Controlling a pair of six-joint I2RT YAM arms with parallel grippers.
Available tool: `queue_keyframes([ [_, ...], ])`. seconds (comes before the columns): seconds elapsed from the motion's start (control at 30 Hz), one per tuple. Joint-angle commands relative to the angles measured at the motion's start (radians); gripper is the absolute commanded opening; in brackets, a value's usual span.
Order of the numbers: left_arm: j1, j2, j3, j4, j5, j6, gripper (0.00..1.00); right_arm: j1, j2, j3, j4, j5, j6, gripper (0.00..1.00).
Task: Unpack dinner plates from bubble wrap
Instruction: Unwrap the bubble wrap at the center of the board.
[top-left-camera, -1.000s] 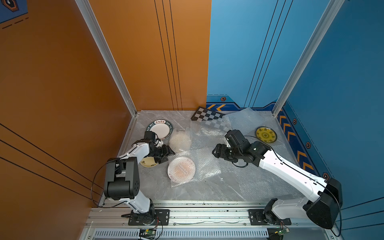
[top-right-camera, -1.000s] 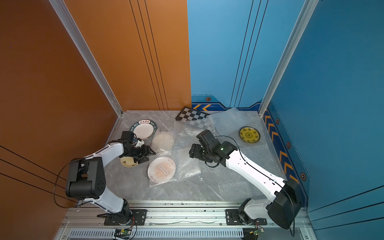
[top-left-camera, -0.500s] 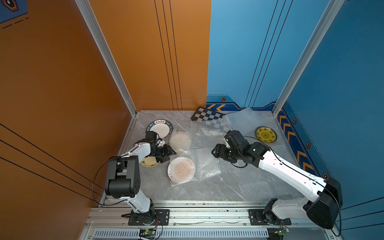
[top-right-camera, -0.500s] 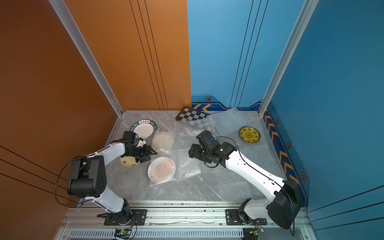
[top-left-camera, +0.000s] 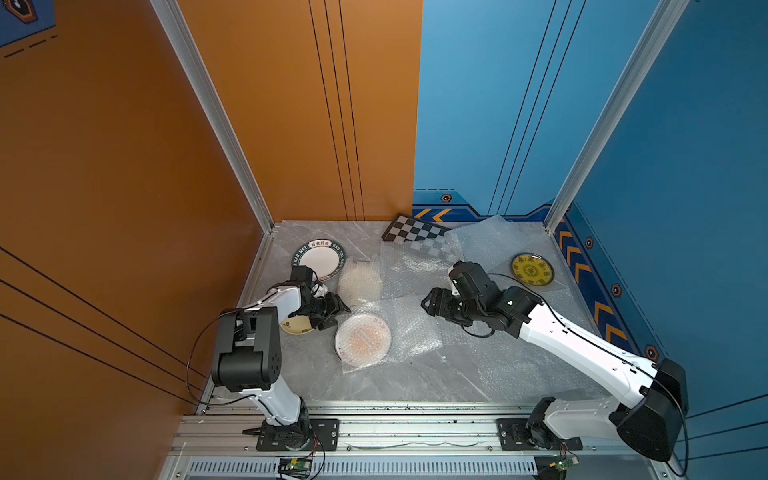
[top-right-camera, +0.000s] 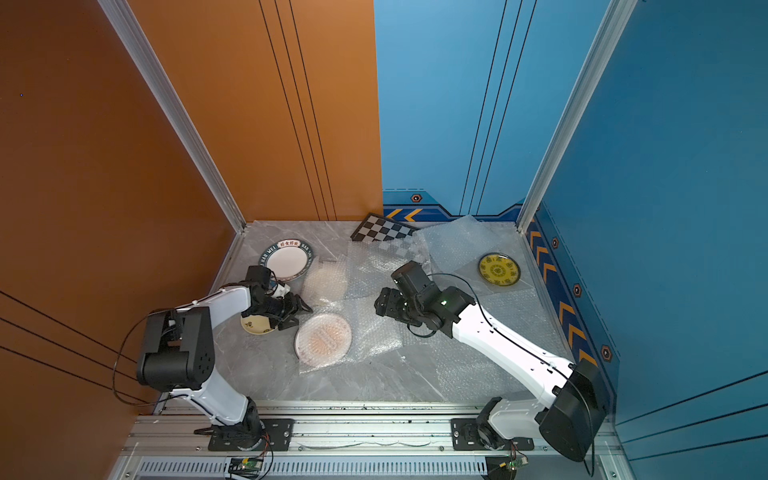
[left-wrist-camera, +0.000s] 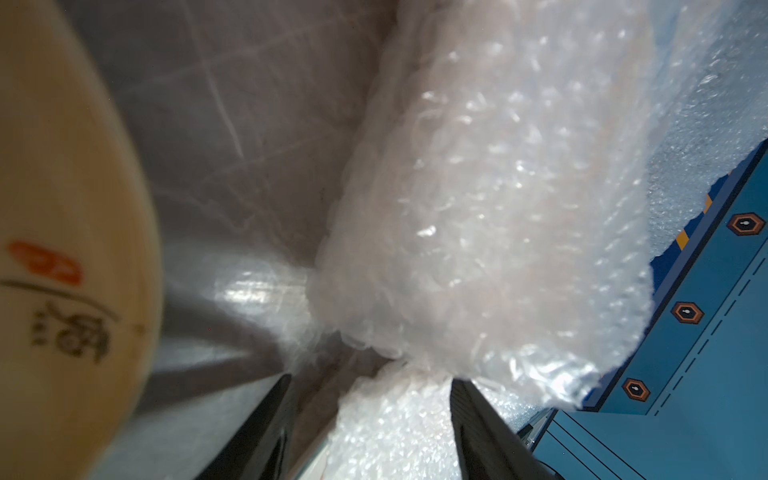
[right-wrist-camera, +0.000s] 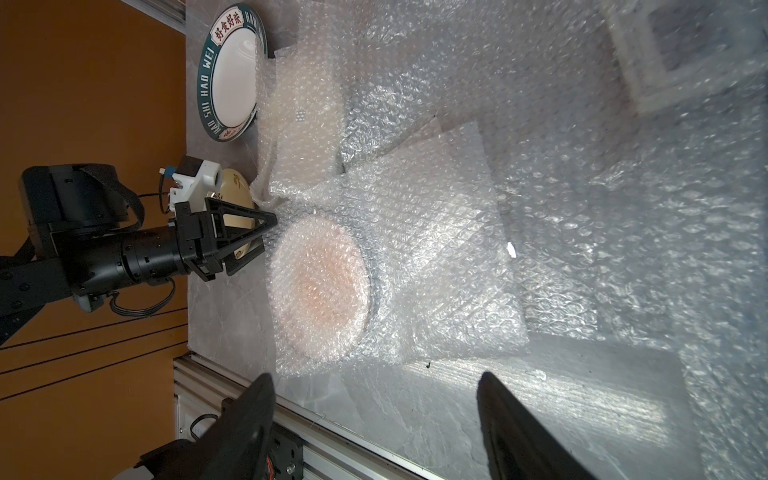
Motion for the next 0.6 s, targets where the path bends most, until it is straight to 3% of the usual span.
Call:
queue_keyframes([
  [0.0,-0.024,0.002,0.012,0.024,0.033,-0.004,0.56,0.005,-0.021,-0.017,0.004,0.02,0.02,0.78],
  [0.2,-0.018,-0.031,0.015,0.023,0.033,-0.009,0.35,0.02,-0.007,-0.019,0.021,0.019,0.027,0.78],
  [0.37,-0.018,-0.055,0.006,0.024,0.048,-0.012,0.01,0.041,0.01,-0.007,0.029,0.025,0.032,0.78],
  [0.57,-0.027,-0.155,-0.003,0.023,0.089,-0.038,0.0,0.075,0.015,-0.006,0.033,0.043,0.044,0.78],
])
